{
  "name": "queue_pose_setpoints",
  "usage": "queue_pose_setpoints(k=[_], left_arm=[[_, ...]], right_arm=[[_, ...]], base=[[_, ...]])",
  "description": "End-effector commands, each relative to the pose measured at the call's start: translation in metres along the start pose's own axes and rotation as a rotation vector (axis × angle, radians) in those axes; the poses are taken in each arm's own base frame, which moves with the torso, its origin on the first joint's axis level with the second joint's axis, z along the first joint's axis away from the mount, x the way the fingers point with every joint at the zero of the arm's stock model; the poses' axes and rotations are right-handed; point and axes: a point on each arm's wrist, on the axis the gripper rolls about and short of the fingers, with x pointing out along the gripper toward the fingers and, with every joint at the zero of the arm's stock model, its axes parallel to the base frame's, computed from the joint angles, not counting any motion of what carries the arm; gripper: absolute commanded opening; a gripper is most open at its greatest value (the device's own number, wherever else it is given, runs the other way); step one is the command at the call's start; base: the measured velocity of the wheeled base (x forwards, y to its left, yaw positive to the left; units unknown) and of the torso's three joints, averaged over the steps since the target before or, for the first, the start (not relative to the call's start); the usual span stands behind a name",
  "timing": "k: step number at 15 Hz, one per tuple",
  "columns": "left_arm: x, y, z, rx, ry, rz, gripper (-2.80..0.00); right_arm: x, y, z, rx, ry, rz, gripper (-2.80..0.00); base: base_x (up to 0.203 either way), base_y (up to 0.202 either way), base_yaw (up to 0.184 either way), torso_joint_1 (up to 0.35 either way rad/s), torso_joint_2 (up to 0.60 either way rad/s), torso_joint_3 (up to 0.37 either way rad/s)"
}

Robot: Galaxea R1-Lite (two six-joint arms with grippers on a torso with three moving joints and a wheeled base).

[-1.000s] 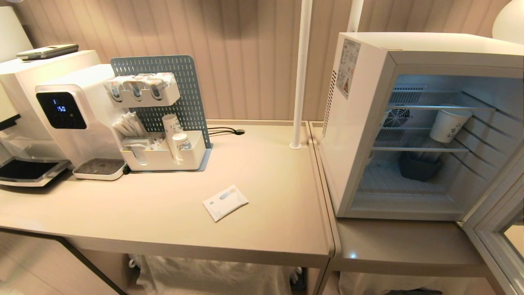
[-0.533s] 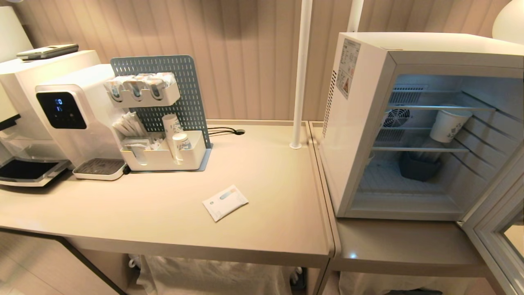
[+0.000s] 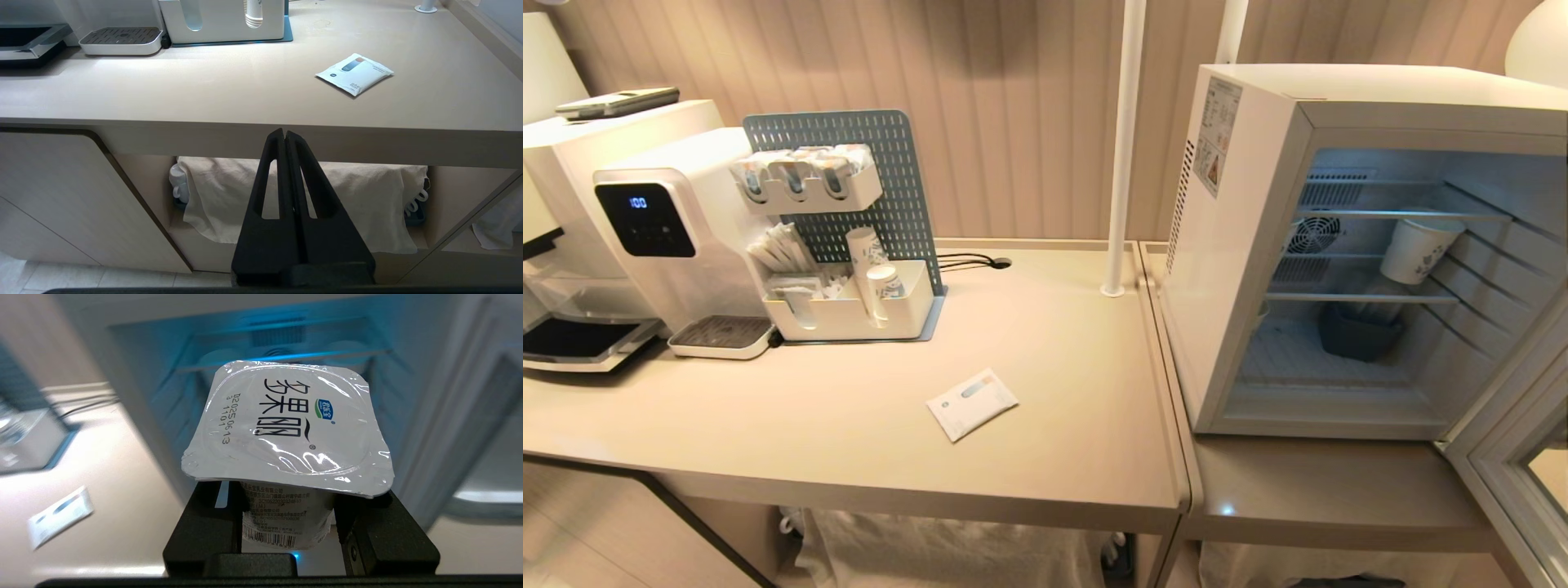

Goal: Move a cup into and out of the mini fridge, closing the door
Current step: Put the yoghurt in the freezer

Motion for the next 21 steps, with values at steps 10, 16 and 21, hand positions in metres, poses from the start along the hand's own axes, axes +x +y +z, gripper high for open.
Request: queue_pose_setpoints(k=[10, 16, 21], left_arm=[[0.0, 0.0, 0.0, 0.0, -0.001, 0.0, -2.8], [0.0, 0.0, 0.0, 0.0, -0.001, 0.0, -2.8], [0.0, 0.0, 0.001, -0.002, -0.005, 0.0, -2.8]], right_arm=[[-0.049, 0.012, -0.039, -0.021, 0.005, 0.208, -2.8], [-0.073, 0.019, -0.064, -0.059, -0.005, 0.32, -2.8], [-0.089, 0.023, -0.068, -0.012, 0.019, 0.389, -2.8]], base=[[0.0, 0.0, 0.0, 0.0, 0.0, 0.0], [0.0, 0.0, 0.0, 0.0, 0.0, 0.0], [0.0, 0.0, 0.0, 0.0, 0.0, 0.0]])
